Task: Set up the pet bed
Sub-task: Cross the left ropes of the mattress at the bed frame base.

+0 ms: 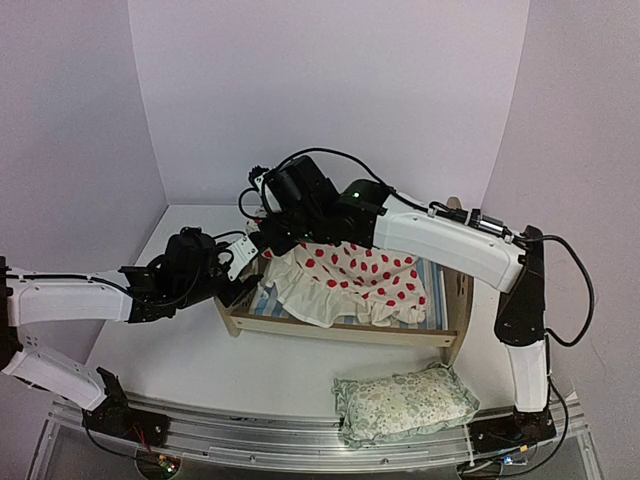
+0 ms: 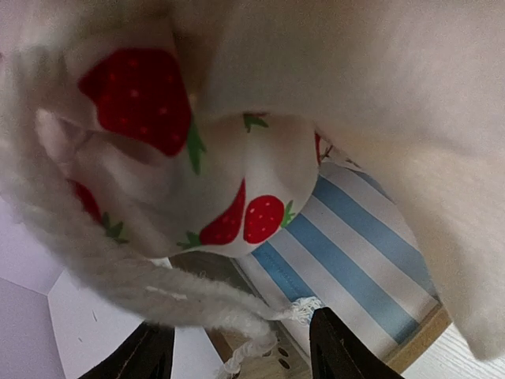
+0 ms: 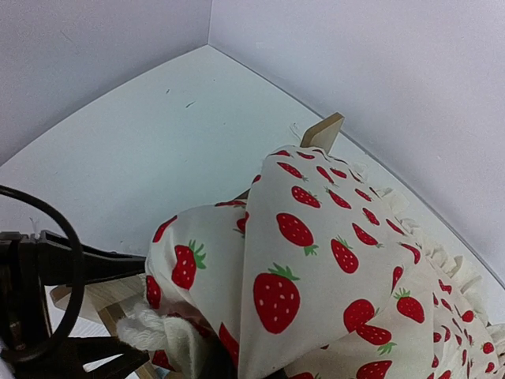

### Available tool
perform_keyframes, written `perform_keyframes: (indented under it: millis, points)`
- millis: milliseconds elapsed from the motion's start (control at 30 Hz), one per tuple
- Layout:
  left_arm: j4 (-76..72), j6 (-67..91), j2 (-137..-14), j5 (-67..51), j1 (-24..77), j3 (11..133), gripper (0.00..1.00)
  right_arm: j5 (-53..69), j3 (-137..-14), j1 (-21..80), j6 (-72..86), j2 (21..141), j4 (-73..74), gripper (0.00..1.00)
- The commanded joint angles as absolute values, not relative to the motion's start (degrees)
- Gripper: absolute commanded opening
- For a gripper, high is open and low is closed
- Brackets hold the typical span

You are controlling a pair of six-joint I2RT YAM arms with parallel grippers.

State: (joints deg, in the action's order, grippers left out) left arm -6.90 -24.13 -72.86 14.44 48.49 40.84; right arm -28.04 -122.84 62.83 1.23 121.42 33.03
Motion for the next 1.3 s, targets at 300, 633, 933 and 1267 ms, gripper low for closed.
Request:
perform_keyframes:
  millis: [300, 633, 933, 1267]
  points:
    - [-13.5, -23.6, -73.1, 21.2, 48.7, 43.2, 0.02, -29.1, -120.6, 63.2, 0.4, 115.9, 29.9, 0.0]
    - [-0.4, -19.2, -69.3, 24.3, 48.9, 46.9, 0.03, -28.4, -120.0, 63.2, 1.0, 116.9, 29.2, 0.0]
    - [19.2, -5.2, -72.7, 29.0, 50.8, 59.4, 0.1, -29.3, -118.2, 63.2, 1.3, 117.8, 28.8, 0.0]
    - [41.7, 16.2, -76.8, 29.5, 53.6, 74.4, 0.19, -29.6, -118.0, 62.9, 1.0, 118.5, 28.3, 0.0]
